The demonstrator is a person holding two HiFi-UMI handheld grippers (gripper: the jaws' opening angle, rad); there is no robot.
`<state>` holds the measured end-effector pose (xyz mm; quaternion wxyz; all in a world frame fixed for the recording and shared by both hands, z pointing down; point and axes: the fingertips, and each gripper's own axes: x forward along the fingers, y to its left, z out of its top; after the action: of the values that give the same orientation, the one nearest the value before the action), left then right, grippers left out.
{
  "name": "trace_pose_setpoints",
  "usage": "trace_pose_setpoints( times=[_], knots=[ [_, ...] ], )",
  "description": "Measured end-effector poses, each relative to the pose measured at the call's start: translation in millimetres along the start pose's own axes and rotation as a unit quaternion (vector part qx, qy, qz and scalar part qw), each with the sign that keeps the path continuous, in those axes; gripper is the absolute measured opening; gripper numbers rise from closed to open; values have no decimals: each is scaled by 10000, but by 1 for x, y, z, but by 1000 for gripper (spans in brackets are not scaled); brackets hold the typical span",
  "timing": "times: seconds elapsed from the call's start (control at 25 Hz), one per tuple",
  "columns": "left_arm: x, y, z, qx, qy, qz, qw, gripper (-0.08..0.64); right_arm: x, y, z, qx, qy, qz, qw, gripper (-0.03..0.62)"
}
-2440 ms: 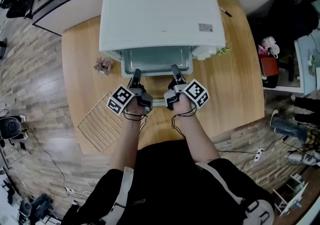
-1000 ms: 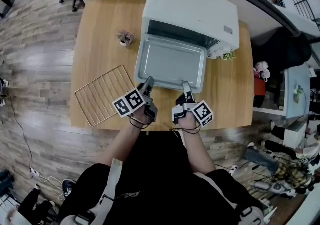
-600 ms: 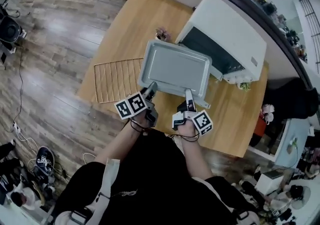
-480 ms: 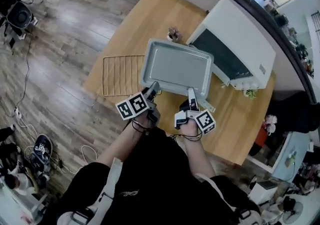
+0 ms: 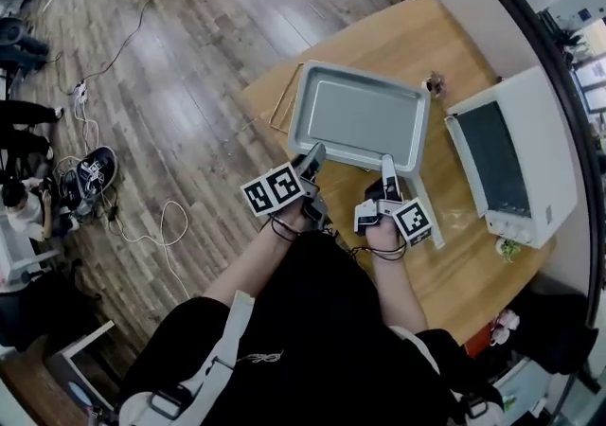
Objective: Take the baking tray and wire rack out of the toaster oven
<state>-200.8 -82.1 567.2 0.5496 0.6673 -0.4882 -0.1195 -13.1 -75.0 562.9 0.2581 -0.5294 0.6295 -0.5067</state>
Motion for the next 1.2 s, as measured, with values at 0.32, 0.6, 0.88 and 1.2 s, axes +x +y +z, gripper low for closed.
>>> trace_pose_setpoints(
  times=[0.32, 0.6, 0.88, 1.2],
  knots=[
    [-42, 41, 39, -231, -706, 394, 9965, 114, 41, 24, -58, -67, 845, 347, 9958, 127],
    [-42, 55, 49, -270, -663, 505, 9962, 114, 53, 21, -72, -47, 1022, 214, 9945, 129],
    [-33, 64, 52, -268, -456, 547, 9971, 114, 58, 11, -78, 31, 964, 47, 9953, 130],
    [-17, 75, 48, -353, -149, 599, 9975, 115, 58, -6, -78, 132, 896, -322, 9954, 132]
  ],
)
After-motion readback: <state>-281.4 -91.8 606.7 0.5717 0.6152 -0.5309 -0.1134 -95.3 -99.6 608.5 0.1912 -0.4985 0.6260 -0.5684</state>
